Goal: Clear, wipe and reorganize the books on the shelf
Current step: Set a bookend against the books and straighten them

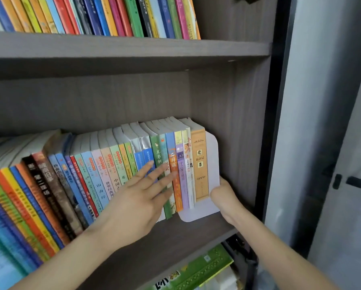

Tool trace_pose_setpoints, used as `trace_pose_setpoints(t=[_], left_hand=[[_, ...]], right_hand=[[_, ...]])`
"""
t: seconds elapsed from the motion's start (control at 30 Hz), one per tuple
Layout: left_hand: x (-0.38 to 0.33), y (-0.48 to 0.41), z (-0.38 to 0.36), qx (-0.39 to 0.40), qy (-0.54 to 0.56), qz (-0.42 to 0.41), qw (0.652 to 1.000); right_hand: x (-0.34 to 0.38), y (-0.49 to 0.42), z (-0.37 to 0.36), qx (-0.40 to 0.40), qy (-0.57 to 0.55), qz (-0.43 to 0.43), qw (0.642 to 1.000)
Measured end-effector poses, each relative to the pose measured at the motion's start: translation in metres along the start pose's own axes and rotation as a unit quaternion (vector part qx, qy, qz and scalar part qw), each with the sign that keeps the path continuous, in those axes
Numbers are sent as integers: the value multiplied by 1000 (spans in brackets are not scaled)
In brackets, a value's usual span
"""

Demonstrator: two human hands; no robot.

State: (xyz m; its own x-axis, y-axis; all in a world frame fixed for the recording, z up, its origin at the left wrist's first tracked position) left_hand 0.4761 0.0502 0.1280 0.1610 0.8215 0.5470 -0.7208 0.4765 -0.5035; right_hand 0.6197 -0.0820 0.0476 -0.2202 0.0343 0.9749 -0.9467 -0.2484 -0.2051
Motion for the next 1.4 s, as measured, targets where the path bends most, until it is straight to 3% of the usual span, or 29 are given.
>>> trace_pose_setpoints(t=[0.2, 0.37, 0.57, 0.67, 0.77, 0.87, 1.03, 1.13, 1.23, 1.3, 1.4], left_hand=[[37, 39, 47, -39, 4, 89, 995], [78, 75, 65, -79, -72, 165, 981], [137, 115, 55, -41, -103, 362, 926], [143, 124, 53, -42, -100, 404, 908], [148, 118, 57, -82, -93, 383, 916], [136, 111, 70, -119, -156, 348, 917], [113, 93, 74, -103, -215, 345, 908], [87, 56, 69, -79, -181, 328, 924], [73, 24, 61, -79, -139, 323, 933], [74, 6, 50, -76, -99, 321, 939], [78, -19, 34, -62, -59, 305, 949]], right_hand=[[0, -23, -14, -29, -42, -22, 998], [-1, -30, -13, -26, -49, -8, 998], [-12, -18, -13, 15, -73, 3, 997], [-16, -21, -11, 22, -69, 9, 997], [-15, -38, -20, 25, -60, 14, 998], [-10, -40, -25, 42, -55, 18, 997], [-4, -28, -32, 123, -45, 9, 991], [-1, -23, -30, 182, -174, -20, 968], [-4, -22, -23, 159, -338, -43, 927], [-9, -27, -24, 116, -342, -98, 928], [5, -42, -35, 122, -257, -77, 956]])
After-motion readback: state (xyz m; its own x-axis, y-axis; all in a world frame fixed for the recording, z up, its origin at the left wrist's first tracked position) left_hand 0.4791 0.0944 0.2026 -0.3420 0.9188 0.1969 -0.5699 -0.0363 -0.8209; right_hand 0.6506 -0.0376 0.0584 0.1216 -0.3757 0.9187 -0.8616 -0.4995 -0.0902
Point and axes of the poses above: each hand's wrist, its own y-axis away from the middle knuckle, its own z-axis out of the back of the hand, x = y × z, the point moved 7 cm from there along -y, towards the middle knuckle, and after that the axes turned 8 degrees about z, right-handed, at the moved point
